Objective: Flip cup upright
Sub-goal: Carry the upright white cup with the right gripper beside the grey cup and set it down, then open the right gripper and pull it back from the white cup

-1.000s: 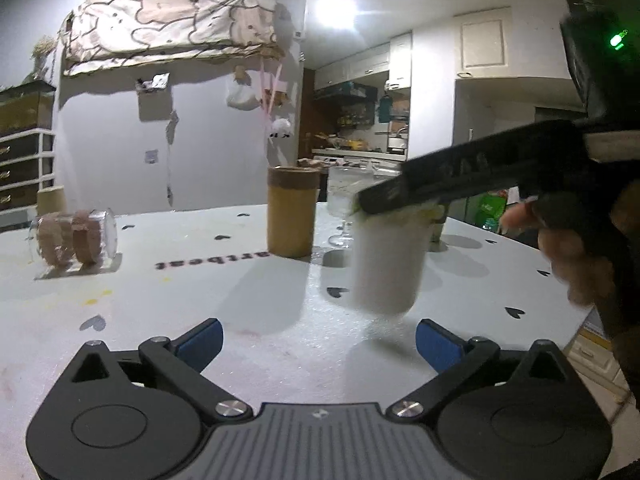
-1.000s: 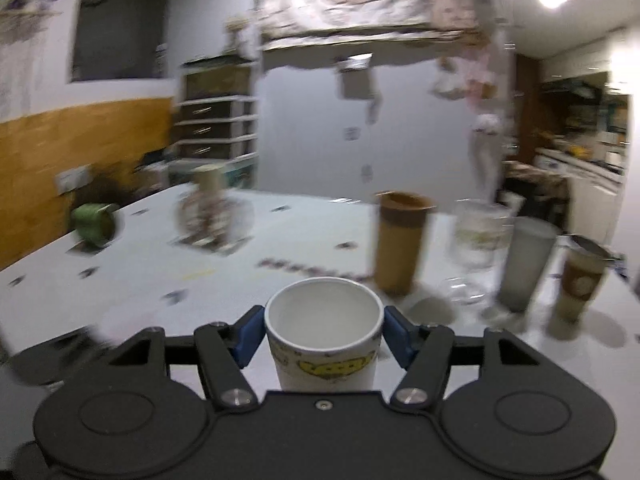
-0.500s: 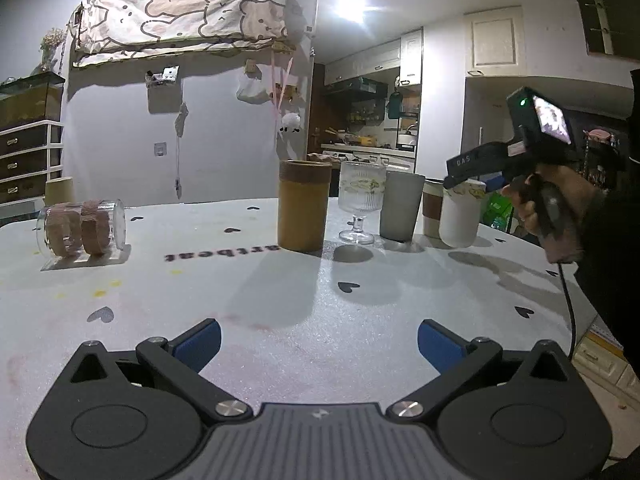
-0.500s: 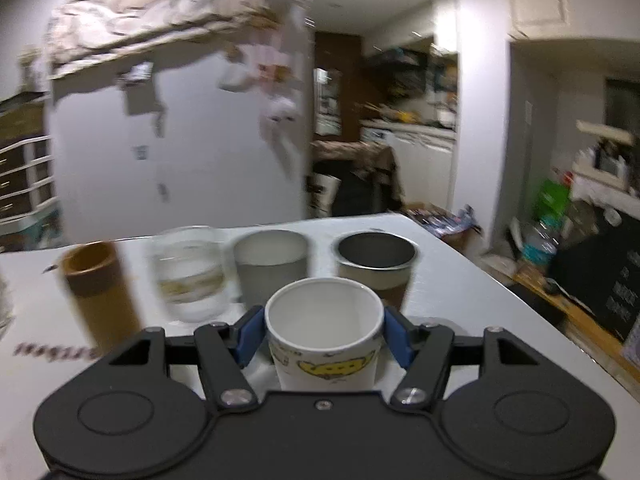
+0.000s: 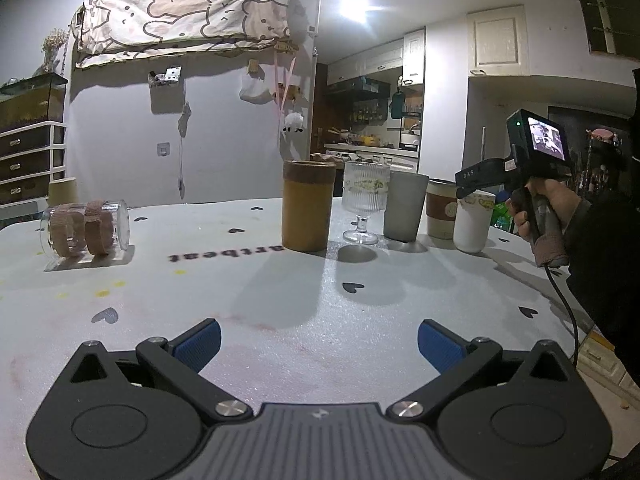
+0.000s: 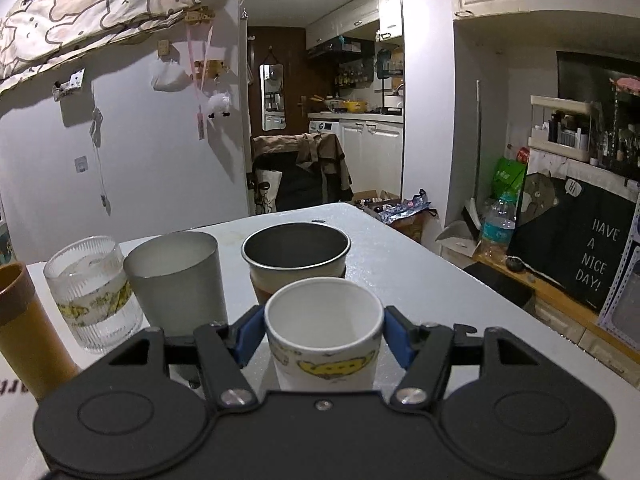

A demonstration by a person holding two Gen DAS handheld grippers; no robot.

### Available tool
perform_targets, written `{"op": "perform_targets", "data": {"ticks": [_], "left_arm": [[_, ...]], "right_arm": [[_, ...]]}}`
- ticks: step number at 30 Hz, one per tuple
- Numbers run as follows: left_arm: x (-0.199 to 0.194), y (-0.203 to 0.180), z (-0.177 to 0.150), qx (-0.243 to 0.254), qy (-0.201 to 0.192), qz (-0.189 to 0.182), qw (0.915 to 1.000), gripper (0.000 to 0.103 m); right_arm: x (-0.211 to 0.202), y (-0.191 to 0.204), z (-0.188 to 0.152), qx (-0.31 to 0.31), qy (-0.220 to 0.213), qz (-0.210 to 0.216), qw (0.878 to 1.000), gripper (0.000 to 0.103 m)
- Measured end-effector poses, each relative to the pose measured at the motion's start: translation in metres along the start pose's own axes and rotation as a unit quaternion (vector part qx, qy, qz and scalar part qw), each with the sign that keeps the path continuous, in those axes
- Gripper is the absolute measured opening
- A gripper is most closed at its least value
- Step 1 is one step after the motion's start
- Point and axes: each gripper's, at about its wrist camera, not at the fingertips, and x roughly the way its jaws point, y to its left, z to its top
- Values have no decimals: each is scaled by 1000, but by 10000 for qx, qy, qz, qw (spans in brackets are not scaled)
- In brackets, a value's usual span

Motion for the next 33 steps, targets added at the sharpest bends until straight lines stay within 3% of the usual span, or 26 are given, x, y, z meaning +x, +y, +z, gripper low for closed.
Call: {"op": "perform_targets", "data": {"ticks": [2, 11, 17, 23, 33], "left_arm": [[0, 0, 1, 2, -4, 29, 10000, 103], [1, 3, 8, -10, -35, 226, 9997, 103], [4, 3, 18, -108, -49, 237, 9996, 103], [6, -3, 23, -85, -85, 299, 9995, 103], [5, -10, 28, -177, -163, 520, 9984, 103]], "right_arm": [[-1, 0, 1, 24, 6, 27, 10000, 75], [-45, -5, -6, 165, -106, 231, 9995, 81], [-115, 6, -39, -98, -544, 590, 9967, 91], [-168, 11, -84, -112, -687, 858, 9939, 94], [-218, 12, -118, -132, -743, 1098, 9911, 97]]}}
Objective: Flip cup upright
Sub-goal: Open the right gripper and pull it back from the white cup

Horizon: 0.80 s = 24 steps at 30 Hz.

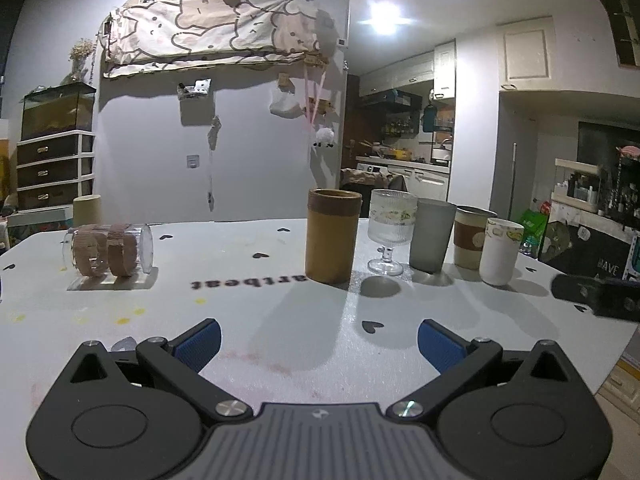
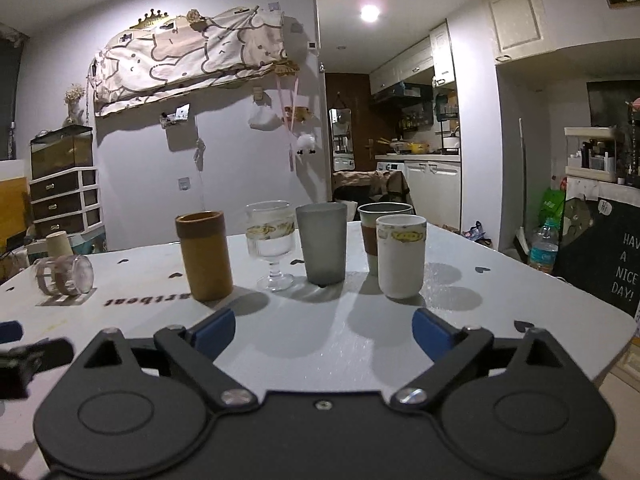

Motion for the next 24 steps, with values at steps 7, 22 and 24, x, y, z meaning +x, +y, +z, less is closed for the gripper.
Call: {"op": "perform_targets", "data": {"ticks": [7, 22, 24], "left_arm": [[0, -1, 2, -43, 40, 139, 9999, 103], [-4, 1, 3, -129, 14, 129, 9998, 103], [-4, 1, 3, -116, 11, 121, 9999, 103]], "right_arm": [[-14, 7, -6, -83, -18, 37, 10000, 103], [-12, 12, -11, -205, 108, 18, 9997, 103], [-12, 13, -12, -229, 113, 24, 9997, 103]]}}
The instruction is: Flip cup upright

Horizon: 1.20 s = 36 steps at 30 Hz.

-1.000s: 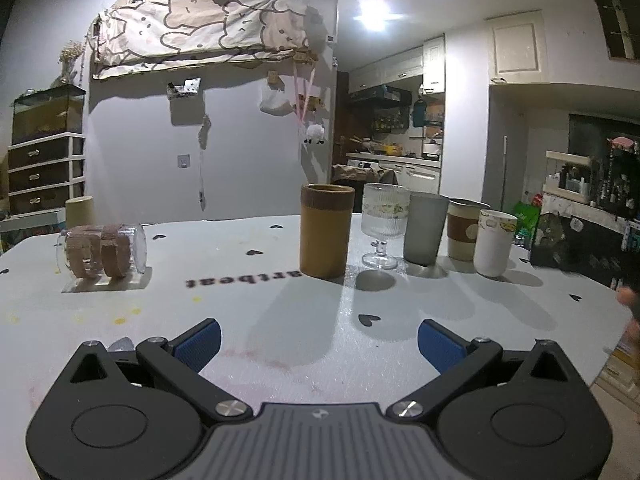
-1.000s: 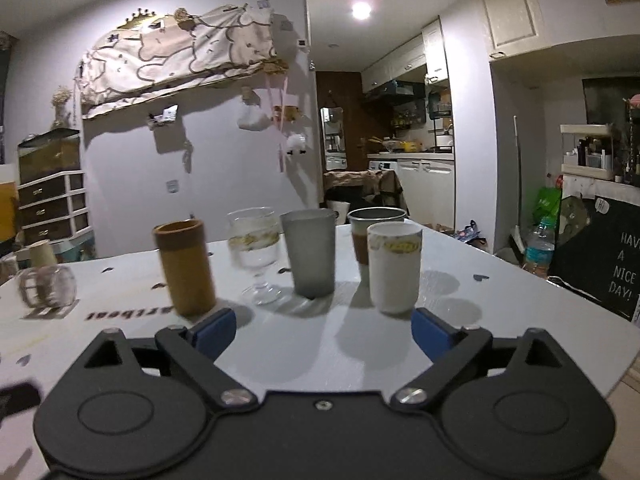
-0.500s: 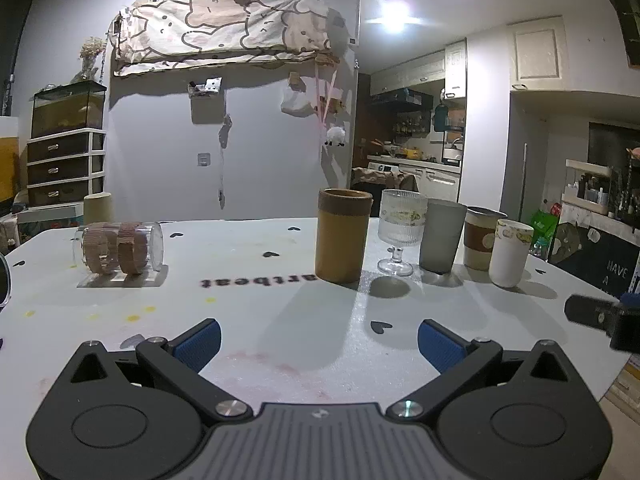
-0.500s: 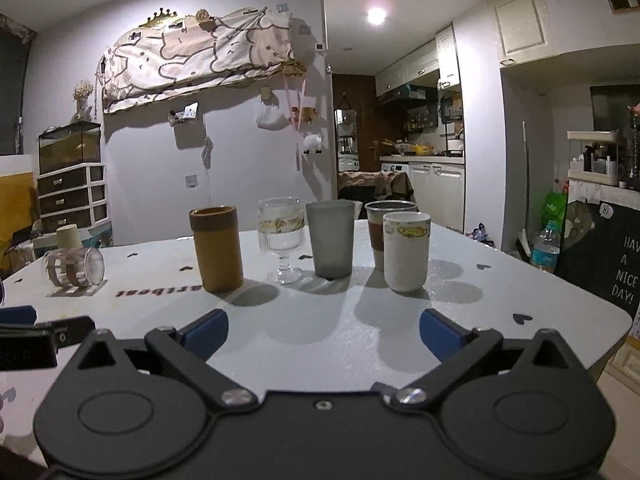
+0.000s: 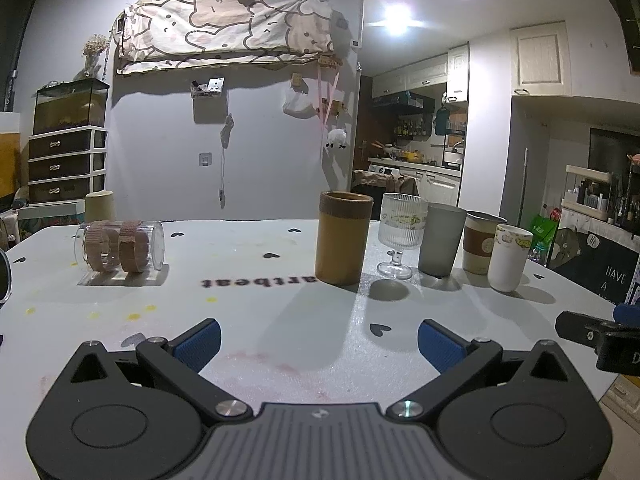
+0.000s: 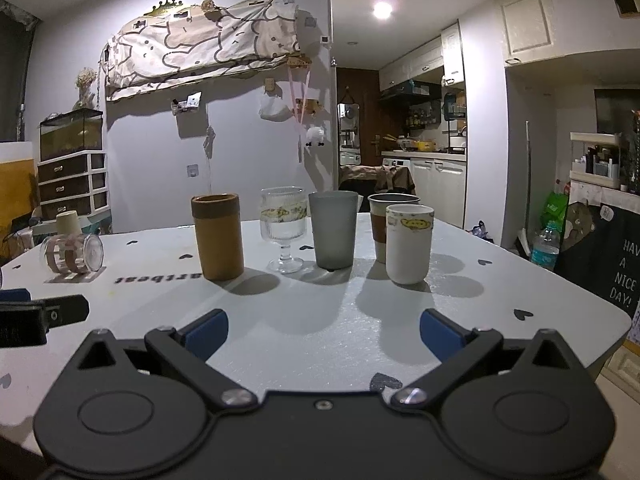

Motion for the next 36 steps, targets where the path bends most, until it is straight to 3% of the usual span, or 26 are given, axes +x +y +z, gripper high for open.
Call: {"op": "perform_targets", "data": {"ticks": [36], "left_arm": [[-1, -1, 0, 9, -9, -4, 10000, 103]], "right_arm": [[1, 2, -2, 2, 33, -17, 10000, 103]]}}
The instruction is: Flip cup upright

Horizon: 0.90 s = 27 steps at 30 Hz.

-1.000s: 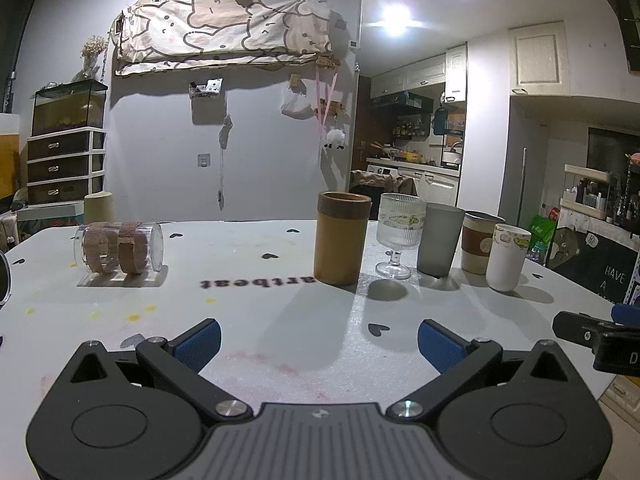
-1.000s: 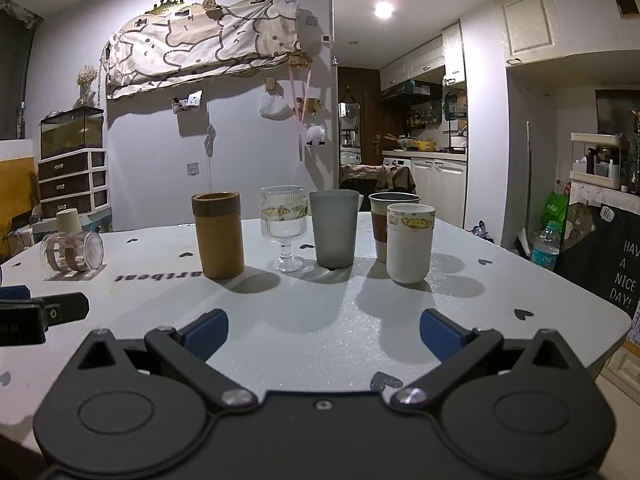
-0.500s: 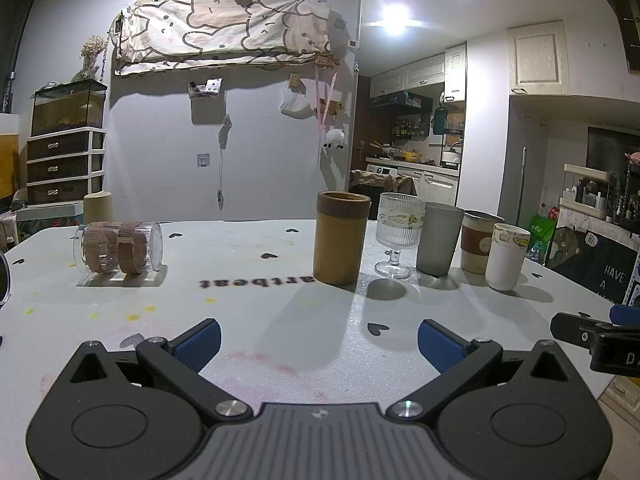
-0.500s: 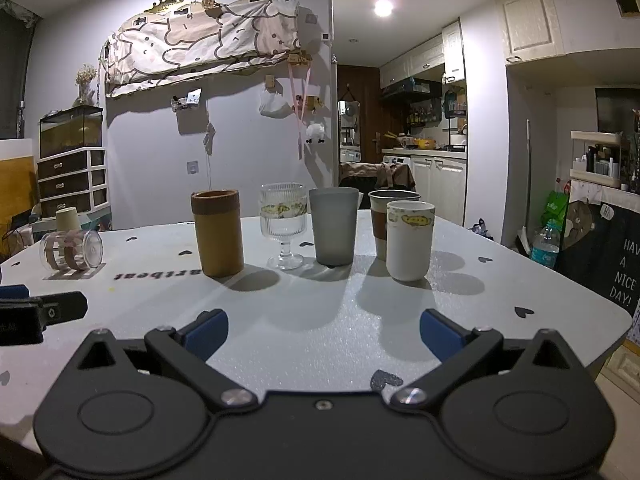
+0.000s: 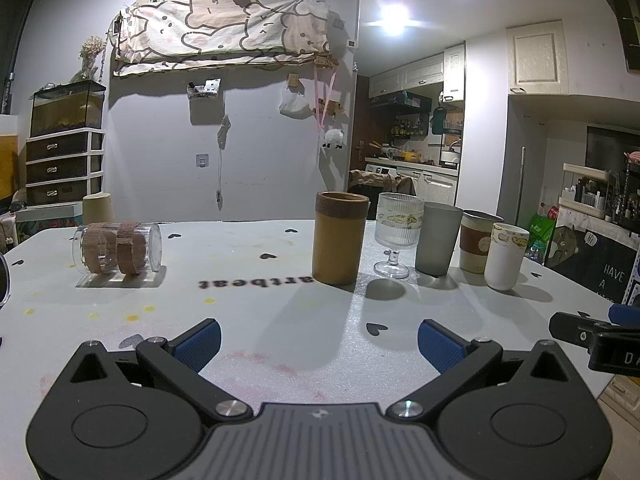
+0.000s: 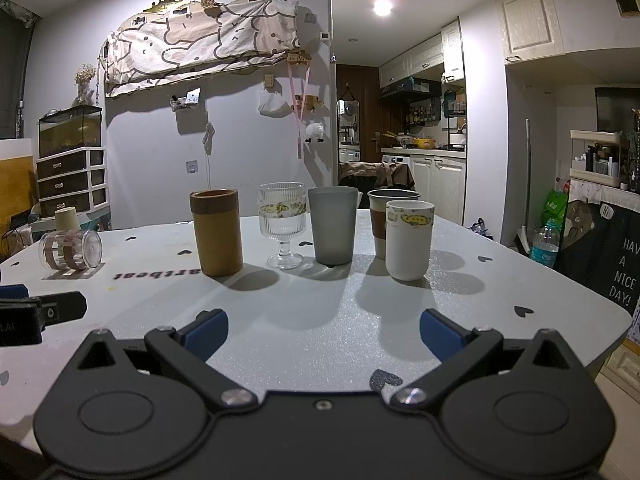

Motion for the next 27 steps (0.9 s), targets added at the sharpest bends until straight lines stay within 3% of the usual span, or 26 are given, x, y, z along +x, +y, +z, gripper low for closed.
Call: {"op": "perform_targets", "data": {"ticks": [27], "left_arm": [[0, -1, 0, 4, 4, -2, 10000, 103]], "right_arm": [[1, -1, 0, -6, -17, 11, 10000, 103]]}}
